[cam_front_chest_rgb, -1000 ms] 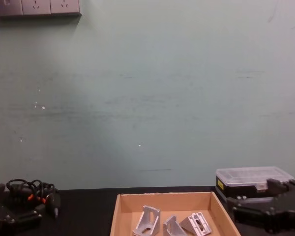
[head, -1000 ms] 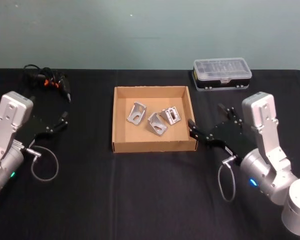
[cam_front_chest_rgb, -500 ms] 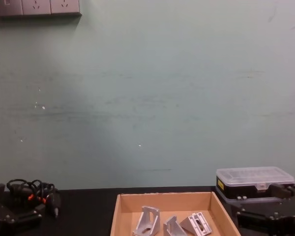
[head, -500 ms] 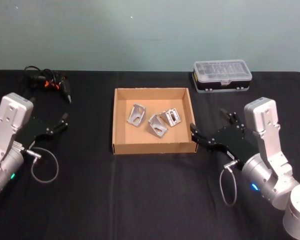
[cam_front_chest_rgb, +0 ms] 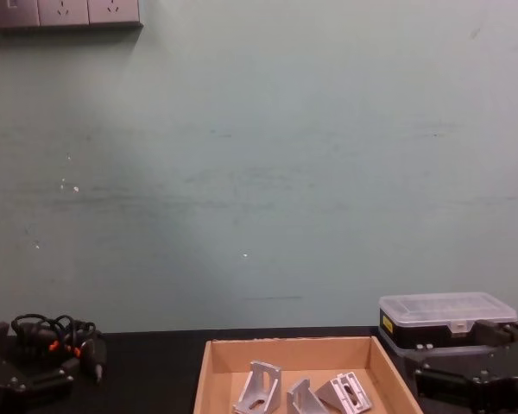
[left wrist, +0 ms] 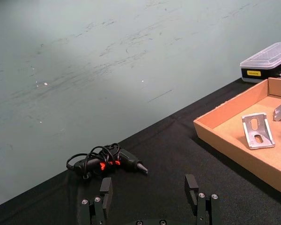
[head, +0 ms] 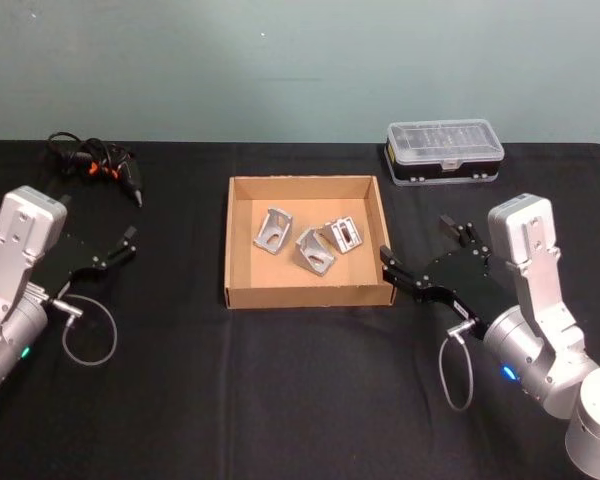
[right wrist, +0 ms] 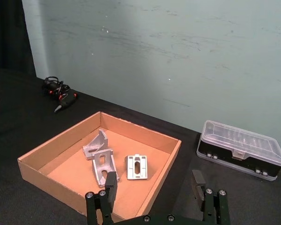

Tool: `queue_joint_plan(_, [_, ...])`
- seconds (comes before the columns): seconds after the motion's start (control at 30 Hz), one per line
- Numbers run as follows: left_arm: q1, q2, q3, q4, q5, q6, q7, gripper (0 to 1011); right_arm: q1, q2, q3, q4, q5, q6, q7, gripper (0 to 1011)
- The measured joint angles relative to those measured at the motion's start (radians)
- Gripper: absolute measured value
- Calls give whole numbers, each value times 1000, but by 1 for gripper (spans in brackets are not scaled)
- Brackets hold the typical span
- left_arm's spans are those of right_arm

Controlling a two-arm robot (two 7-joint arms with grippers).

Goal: Use one hand to pick up the angle iron from the table and place it into the box.

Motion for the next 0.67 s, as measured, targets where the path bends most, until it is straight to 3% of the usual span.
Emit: queue_joint_plan(0.67, [0,0,0,0,0,0,0,1011,1,0,-1,0,0,0,0,1000])
